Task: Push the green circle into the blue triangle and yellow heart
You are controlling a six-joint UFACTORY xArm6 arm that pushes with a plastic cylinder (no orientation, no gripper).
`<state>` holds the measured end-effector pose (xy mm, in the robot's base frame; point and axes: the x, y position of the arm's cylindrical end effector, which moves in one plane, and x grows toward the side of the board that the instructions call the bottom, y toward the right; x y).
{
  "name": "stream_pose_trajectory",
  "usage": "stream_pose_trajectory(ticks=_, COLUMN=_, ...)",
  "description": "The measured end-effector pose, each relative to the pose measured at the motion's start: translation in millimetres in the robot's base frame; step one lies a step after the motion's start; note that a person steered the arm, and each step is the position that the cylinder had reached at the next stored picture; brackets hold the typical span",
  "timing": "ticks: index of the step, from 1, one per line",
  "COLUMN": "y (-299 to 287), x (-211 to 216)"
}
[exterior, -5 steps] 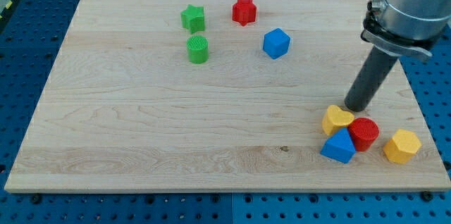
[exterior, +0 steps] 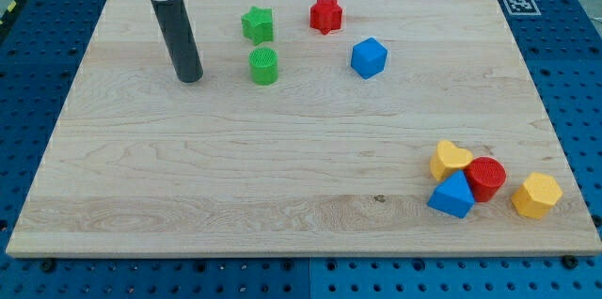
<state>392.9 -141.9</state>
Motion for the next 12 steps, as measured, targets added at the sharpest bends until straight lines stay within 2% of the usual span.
stream_pose_trajectory(ticks=1, y=40, x=-24)
stream_pose_trajectory(ticks=2, y=74, x=-30)
stream_pose_trajectory(ticks=5, y=85, x=-15)
stream_pose_trajectory(ticks=8, y=99, x=16)
stream_pose_trajectory(ticks=10, y=136, x=25)
stream_pose_trajectory(ticks=12, y=167, x=60)
